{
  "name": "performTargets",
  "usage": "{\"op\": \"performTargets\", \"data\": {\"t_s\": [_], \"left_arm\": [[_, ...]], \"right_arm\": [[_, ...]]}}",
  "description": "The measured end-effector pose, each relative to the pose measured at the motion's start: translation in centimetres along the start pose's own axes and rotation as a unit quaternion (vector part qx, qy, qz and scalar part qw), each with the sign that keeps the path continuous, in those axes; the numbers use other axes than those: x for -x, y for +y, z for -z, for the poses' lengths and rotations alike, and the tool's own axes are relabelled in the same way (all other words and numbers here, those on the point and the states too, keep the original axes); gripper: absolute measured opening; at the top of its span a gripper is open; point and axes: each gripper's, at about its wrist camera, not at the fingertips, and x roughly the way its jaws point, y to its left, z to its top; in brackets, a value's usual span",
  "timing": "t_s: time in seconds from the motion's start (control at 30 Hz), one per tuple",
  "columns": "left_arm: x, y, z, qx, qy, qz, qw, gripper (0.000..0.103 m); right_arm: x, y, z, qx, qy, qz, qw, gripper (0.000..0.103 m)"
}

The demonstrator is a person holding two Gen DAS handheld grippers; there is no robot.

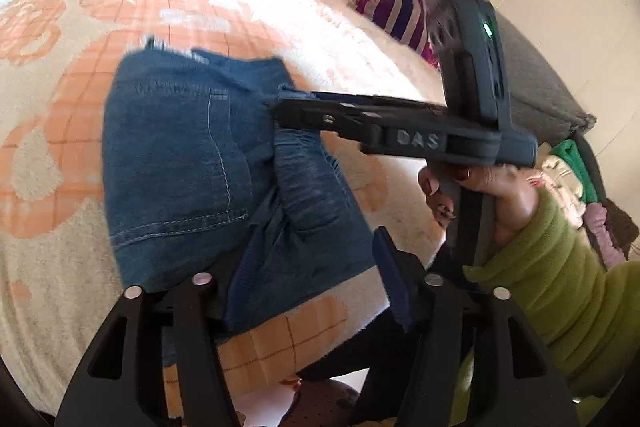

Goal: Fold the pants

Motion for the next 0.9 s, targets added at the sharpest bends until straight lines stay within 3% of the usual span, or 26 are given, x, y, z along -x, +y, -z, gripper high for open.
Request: {"op": "performTargets", "data": {"t_s": [0.13, 0.3, 0.37, 0.47, 0.6, 0.77, 0.9], "left_arm": [[3.1, 0.5, -1.2, -0.012, -0.037, -0.031, 0.9988, 0.070], [4.8, 3.6, -3.6, 0.007, -0.057, -0.084, 0.9948, 0.075], [4.5, 4.3, -4.7, 0.002, -0.055, -0.090, 0.9944, 0.073], [3.7, 4.6, -5.8, 0.001, -0.045, -0.076, 0.9961, 0.053], [1.4, 4.6, -6.9, -0.012, -0.018, -0.062, 0.9978, 0.038], [-2.2, 6.2, -7.1, -0.014, 0.027, -0.087, 0.9958, 0.038], [-3.0, 7.4, -7.1, -0.006, 0.033, -0.085, 0.9959, 0.038]], "right_arm": [[4.1, 0.1, 0.8, 0.006, -0.055, 0.007, 0.998, 0.065], [7.3, 2.5, 2.9, 0.058, -0.069, 0.025, 0.996, 0.068], [7.8, 3.9, 3.8, 0.077, -0.073, 0.023, 0.994, 0.068], [8.1, 6.8, 5.2, 0.121, -0.074, 0.015, 0.990, 0.067], [7.0, 10.1, 6.1, 0.186, -0.054, 0.002, 0.981, 0.051], [4.1, 13.2, 6.3, 0.259, -0.019, 0.001, 0.966, 0.034], [1.9, 14.4, 5.7, 0.296, -0.002, 0.010, 0.955, 0.029]]}}
